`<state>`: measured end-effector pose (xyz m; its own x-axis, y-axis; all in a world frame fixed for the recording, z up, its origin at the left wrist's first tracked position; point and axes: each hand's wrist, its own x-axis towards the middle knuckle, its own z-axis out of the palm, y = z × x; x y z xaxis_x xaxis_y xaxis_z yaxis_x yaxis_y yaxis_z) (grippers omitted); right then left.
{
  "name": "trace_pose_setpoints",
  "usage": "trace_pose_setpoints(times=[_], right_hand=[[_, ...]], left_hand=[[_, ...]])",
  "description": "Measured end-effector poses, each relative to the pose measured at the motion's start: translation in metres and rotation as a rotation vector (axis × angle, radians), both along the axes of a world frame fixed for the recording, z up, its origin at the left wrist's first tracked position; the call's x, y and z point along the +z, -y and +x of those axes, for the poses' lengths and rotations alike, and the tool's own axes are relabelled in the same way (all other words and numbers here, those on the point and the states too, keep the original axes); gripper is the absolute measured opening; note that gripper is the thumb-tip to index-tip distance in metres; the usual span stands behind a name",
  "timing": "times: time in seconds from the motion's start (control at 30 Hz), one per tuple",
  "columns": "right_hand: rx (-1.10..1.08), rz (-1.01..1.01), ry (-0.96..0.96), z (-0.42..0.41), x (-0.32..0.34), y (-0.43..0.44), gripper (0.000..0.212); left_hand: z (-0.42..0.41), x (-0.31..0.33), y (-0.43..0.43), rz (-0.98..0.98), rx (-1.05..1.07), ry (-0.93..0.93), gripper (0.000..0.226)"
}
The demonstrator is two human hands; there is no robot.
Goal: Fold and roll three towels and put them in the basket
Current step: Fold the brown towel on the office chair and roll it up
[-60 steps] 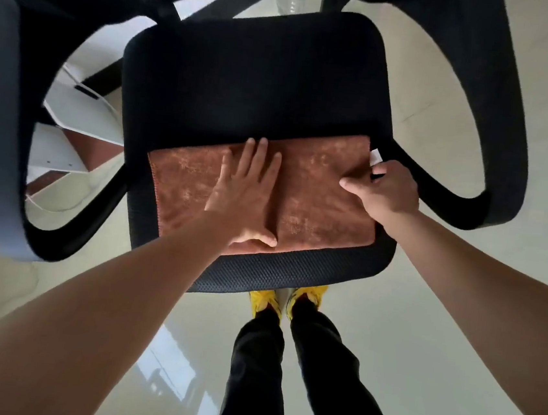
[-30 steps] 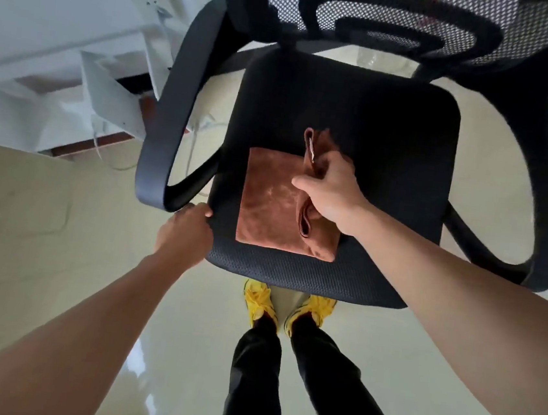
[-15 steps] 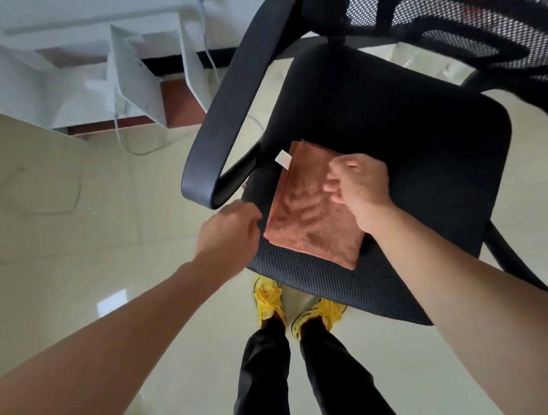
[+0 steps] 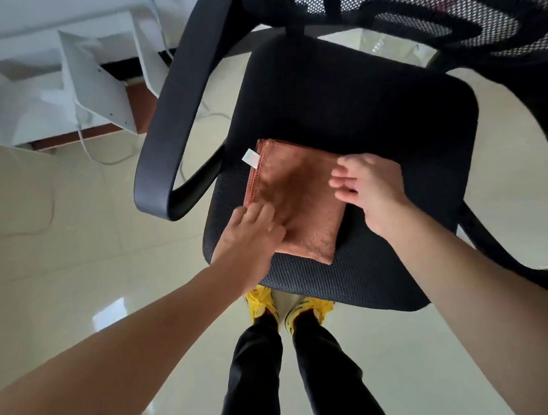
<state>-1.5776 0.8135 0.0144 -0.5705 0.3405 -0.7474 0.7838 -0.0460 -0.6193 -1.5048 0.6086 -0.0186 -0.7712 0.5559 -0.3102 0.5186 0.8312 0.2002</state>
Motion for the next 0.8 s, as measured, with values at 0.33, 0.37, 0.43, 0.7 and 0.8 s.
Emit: trace_pose_setpoints(times=[0.33, 0.37, 0.43, 0.7, 0.8], right_hand=[[0.162, 0.085, 0.207, 0.098, -0.034, -0.016, 0.009], [0.165, 0.147, 0.197, 0.100, -0.035, -0.016, 0.018], [0.175, 0.183, 0.207, 0.104, -0.034, -0.011, 0.049], [0.217, 0.073, 0.238, 0.103, -0.046, 0.000, 0.027], [0.210, 0.111, 0.208, 0.092, -0.037, -0.054, 0.020]], left_hand=[[-0.016, 0.009, -0.013, 0.008, 0.068, 0.233, 0.028], [-0.028, 0.013, -0.018, 0.075, 0.168, 0.280, 0.028], [-0.054, 0.015, -0.031, 0.236, 0.385, 0.340, 0.028], [-0.125, 0.003, -0.086, 0.332, 0.607, 0.670, 0.037], [-0.128, 0.008, -0.101, 0.184, 0.467, 0.517, 0.052]])
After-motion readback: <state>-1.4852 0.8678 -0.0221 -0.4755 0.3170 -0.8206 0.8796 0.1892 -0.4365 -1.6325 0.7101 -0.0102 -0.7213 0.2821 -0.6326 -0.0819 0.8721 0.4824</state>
